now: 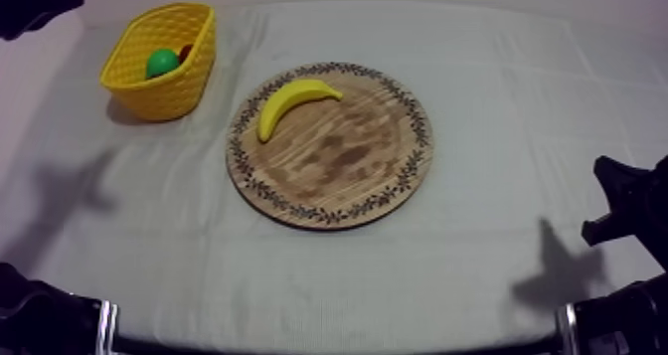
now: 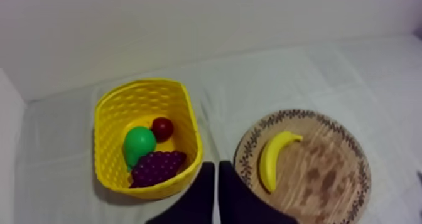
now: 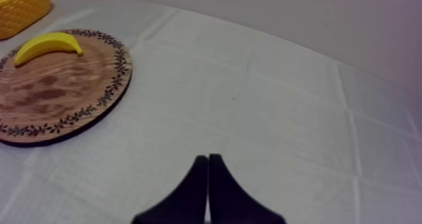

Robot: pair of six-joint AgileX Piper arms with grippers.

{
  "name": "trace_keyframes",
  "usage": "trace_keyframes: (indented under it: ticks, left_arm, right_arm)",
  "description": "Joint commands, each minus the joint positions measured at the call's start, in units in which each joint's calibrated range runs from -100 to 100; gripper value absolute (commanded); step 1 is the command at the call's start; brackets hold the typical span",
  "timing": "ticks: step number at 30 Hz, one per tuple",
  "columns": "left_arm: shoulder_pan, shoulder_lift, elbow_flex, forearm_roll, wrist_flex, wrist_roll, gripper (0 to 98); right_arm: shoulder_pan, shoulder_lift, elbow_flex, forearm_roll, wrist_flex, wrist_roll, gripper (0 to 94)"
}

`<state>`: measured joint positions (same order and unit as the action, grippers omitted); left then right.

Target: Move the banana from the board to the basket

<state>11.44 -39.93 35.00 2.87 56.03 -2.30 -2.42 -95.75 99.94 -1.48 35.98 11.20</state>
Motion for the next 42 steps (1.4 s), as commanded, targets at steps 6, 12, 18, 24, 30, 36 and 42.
trace_keyframes:
  ticks: [6, 12, 18, 24, 30, 36, 42]
  left_arm:
    - [2.0, 15.2, -11.8, -0.01, 6.0, -2.5, 0.0]
    - [3.6, 23.4, -17.2, 0.02, 8.1, -3.8, 0.0]
    - [5.1, 29.2, -20.7, 0.33, 8.6, -5.6, 0.0]
    - [7.1, 34.9, -23.9, 0.45, 10.0, -6.8, 0.0]
    - [9.5, 41.1, -26.2, 0.46, 10.8, -6.8, 0.0]
    - [10.9, 47.2, -27.5, 0.88, 11.1, -6.5, 0.0]
    - [11.2, 52.1, -27.9, 1.29, 10.8, -6.7, 0.0]
  right_arm:
    - [0.0, 0.0, 0.0, 0.0, 0.0, 0.0, 0.3]
    - [0.0, 0.0, 0.0, 0.0, 0.0, 0.0, 0.3]
    - [0.0, 0.0, 0.0, 0.0, 0.0, 0.0, 0.3]
    - [0.0, 0.0, 0.0, 0.0, 0.0, 0.0, 0.3]
    - [0.0, 0.0, 0.0, 0.0, 0.0, 0.0, 0.3]
    - [0.0, 0.0, 0.0, 0.0, 0.0, 0.0, 0.3]
    - [0.0, 0.0, 0.0, 0.0, 0.0, 0.0, 0.3]
